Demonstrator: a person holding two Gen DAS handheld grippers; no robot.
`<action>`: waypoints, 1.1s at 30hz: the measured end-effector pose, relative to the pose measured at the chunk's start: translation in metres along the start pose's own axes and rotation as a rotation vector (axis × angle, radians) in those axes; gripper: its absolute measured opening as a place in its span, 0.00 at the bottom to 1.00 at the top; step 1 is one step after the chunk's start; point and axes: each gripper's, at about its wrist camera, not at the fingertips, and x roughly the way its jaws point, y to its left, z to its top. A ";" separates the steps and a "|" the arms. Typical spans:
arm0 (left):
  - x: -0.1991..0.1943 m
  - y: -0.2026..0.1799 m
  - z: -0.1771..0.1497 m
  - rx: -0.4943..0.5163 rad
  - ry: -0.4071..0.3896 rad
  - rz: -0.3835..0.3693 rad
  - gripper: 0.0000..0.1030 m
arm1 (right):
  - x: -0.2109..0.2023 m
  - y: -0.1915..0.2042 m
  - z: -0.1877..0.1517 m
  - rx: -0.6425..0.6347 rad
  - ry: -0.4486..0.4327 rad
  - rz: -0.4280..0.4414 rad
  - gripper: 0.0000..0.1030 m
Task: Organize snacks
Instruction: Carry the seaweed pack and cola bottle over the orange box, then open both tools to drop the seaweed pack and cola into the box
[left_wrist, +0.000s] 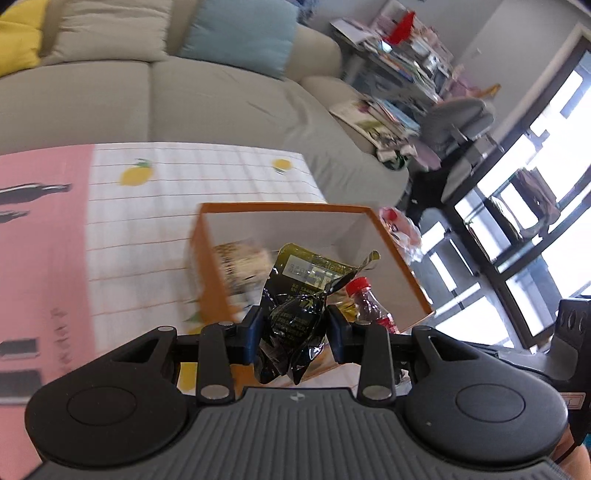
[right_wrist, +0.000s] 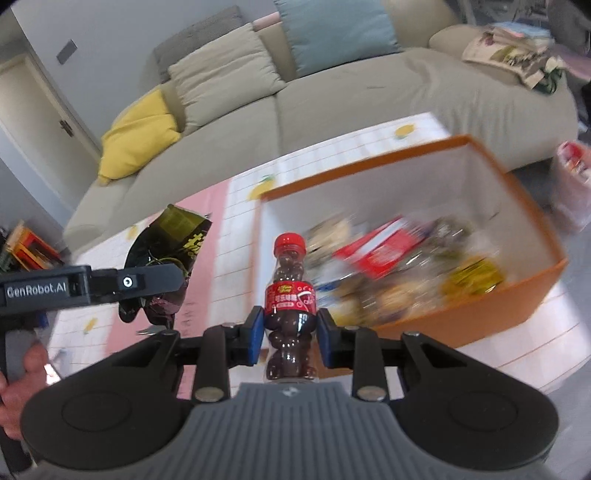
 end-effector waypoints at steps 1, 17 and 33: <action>0.012 -0.006 0.007 0.006 0.016 -0.002 0.39 | 0.000 -0.007 0.007 -0.016 0.003 -0.020 0.28; 0.178 -0.044 0.059 -0.071 0.237 0.003 0.39 | 0.089 -0.118 0.086 -0.230 0.220 -0.276 0.28; 0.237 -0.046 0.066 -0.056 0.316 0.055 0.37 | 0.135 -0.125 0.097 -0.330 0.268 -0.329 0.28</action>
